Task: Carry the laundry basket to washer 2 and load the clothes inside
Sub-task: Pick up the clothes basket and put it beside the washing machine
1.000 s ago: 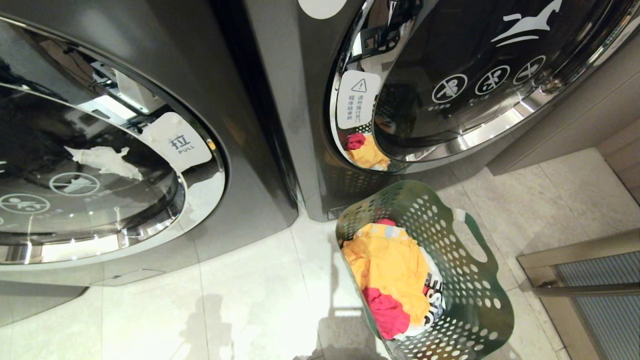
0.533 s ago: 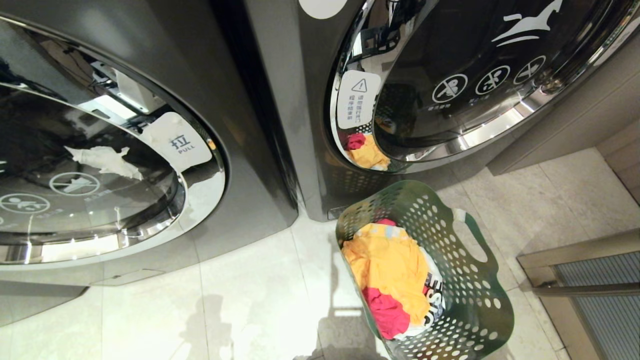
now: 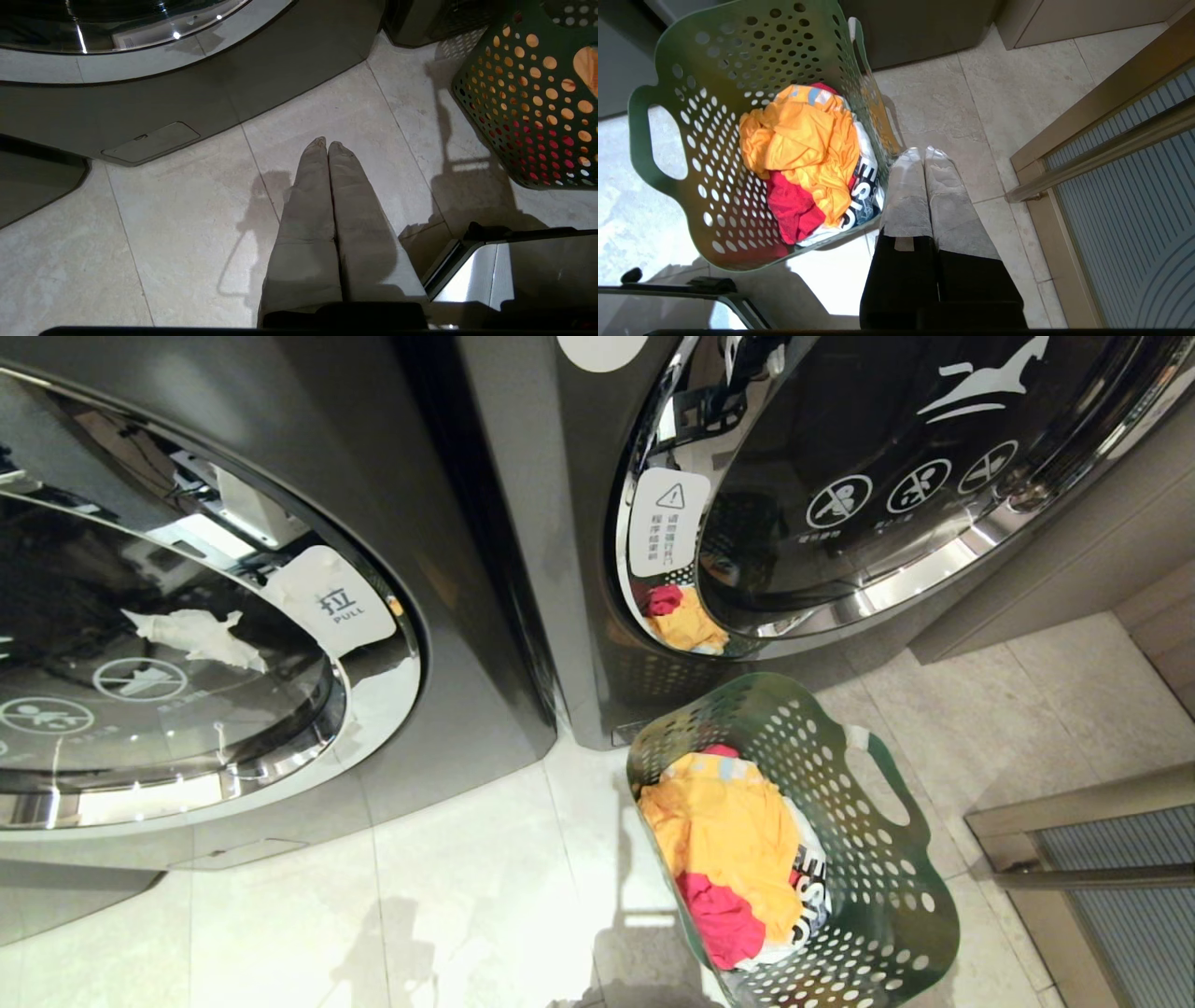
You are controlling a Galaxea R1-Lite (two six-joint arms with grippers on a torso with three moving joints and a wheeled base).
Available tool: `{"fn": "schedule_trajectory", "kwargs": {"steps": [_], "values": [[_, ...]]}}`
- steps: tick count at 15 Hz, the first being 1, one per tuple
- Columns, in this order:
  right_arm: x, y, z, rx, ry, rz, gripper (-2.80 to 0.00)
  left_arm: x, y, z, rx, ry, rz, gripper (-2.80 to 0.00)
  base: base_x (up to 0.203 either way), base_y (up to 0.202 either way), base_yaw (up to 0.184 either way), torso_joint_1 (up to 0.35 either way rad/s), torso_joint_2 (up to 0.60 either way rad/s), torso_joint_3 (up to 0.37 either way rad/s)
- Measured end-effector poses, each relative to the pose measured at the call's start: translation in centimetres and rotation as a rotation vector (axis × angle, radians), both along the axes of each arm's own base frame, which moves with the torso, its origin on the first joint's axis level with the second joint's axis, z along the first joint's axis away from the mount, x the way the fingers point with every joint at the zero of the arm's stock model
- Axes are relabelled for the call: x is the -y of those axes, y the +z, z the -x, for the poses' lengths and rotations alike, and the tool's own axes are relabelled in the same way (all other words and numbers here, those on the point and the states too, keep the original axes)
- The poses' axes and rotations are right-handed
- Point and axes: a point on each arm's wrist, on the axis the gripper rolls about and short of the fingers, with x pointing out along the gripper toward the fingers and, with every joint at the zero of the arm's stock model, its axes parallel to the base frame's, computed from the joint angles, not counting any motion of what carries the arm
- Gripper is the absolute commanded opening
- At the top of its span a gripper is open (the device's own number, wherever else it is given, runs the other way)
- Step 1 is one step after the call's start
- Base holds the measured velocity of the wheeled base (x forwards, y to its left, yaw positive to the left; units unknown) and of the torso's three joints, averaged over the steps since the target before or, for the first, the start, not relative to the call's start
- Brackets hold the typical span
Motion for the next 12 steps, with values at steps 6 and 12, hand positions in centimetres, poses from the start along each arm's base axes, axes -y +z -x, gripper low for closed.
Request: {"fn": "schedule_trajectory", "kwargs": {"steps": [6, 12], "values": [[0.00, -0.02, 0.07, 0.008, 0.000, -0.004, -2.80, -0.03, -0.09, 0.07, 0.010, 0.015, 0.032, -2.80, 0.000, 0.000, 0.000, 0.000, 0.00, 0.000], [0.00, -0.02, 0.08, 0.009, 0.000, -0.005, -2.80, -0.03, -0.11, 0.07, 0.011, 0.015, 0.029, -2.80, 0.000, 0.000, 0.000, 0.000, 0.00, 0.000]]}}
